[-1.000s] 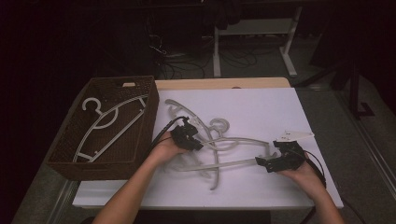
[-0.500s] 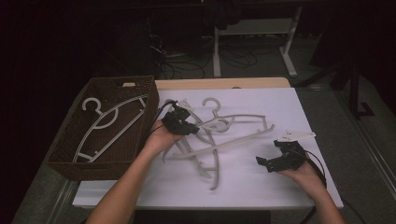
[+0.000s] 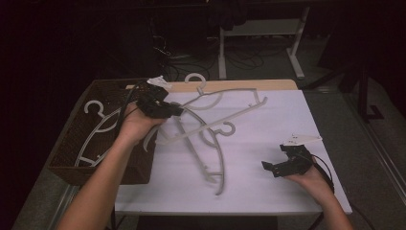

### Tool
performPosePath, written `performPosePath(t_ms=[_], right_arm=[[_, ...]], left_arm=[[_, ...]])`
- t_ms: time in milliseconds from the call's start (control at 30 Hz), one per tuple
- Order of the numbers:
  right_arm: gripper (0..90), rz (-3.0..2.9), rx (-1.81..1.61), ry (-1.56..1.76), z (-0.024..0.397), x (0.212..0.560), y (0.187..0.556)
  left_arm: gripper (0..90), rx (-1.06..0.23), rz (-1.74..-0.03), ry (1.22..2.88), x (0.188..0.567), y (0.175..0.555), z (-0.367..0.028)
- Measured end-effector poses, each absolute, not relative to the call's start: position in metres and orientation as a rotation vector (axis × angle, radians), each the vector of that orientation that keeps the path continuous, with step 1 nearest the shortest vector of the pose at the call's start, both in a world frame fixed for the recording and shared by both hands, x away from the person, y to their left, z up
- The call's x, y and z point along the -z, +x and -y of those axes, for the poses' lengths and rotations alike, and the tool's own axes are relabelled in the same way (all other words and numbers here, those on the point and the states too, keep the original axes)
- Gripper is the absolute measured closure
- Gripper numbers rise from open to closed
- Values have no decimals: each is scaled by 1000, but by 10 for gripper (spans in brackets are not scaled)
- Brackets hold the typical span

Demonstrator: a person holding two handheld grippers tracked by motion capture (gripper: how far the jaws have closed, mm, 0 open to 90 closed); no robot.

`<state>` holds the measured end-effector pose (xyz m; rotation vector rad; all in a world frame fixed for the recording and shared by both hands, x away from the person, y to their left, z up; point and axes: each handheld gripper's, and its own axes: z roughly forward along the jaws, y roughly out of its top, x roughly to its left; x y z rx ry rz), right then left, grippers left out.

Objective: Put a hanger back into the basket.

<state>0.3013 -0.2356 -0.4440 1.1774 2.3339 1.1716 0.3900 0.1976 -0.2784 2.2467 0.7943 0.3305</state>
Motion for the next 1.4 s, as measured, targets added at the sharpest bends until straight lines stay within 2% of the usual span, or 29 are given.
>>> performPosePath(t_ms=[733,1133,1400], right_arm=[[0,-2321,-1169,1213,234,444,302],[0,-2323,-1156,1228,232,445,303],[0,-2323,-1152,1225,231,446,304]], left_arm=[[827,-534,-1084,2076,258,373,-368],[827,-606,-1293,2036,288,373,-443],[826,-644,-1367,2062,313,381,-456]])
